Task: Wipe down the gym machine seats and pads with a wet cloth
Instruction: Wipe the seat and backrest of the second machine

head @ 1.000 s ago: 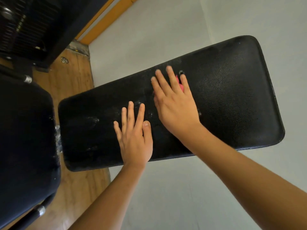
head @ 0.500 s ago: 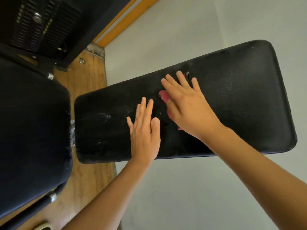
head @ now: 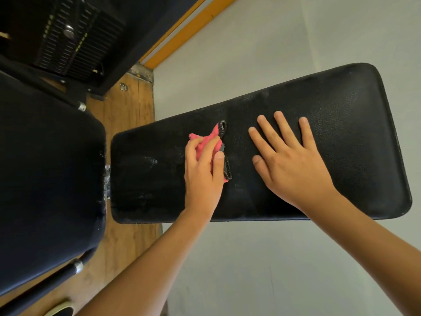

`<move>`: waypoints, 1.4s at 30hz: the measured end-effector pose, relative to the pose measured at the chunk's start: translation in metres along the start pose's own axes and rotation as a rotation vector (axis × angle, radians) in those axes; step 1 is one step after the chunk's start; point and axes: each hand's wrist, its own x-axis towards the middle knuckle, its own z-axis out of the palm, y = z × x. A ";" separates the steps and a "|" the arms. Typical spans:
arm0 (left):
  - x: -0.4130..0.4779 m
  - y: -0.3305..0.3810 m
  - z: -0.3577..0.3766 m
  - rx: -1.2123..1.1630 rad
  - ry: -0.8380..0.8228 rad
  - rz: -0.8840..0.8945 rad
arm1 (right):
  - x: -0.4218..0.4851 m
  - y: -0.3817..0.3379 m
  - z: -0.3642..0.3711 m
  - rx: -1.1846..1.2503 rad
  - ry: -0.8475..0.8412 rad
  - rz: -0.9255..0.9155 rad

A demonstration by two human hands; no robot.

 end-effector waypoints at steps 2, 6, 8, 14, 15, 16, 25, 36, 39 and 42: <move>-0.002 -0.001 0.000 -0.013 0.025 0.040 | 0.000 -0.001 0.002 -0.014 0.016 0.007; 0.006 -0.003 0.007 0.098 -0.039 0.055 | 0.002 -0.002 0.005 -0.034 0.029 0.008; 0.019 -0.001 0.011 0.225 -0.083 0.046 | 0.002 -0.003 0.006 -0.043 0.032 0.009; 0.082 0.009 0.020 0.234 -0.103 0.023 | 0.008 -0.004 0.008 -0.076 0.028 0.005; 0.088 0.009 0.021 0.222 -0.104 0.025 | 0.008 -0.004 0.009 -0.079 0.029 0.007; 0.089 0.008 0.022 0.214 -0.108 0.028 | 0.008 -0.004 0.010 -0.080 0.030 0.007; -0.060 0.004 0.012 0.250 -0.178 -0.010 | 0.007 -0.005 0.011 -0.066 0.041 -0.002; -0.018 -0.008 -0.004 0.305 -0.225 -0.094 | 0.008 -0.007 0.009 -0.049 0.047 0.003; 0.058 -0.005 0.004 0.283 -0.197 -0.068 | 0.009 -0.008 0.010 -0.064 0.042 0.006; 0.115 -0.005 0.009 0.295 -0.194 -0.035 | 0.010 -0.007 0.011 -0.066 0.043 0.005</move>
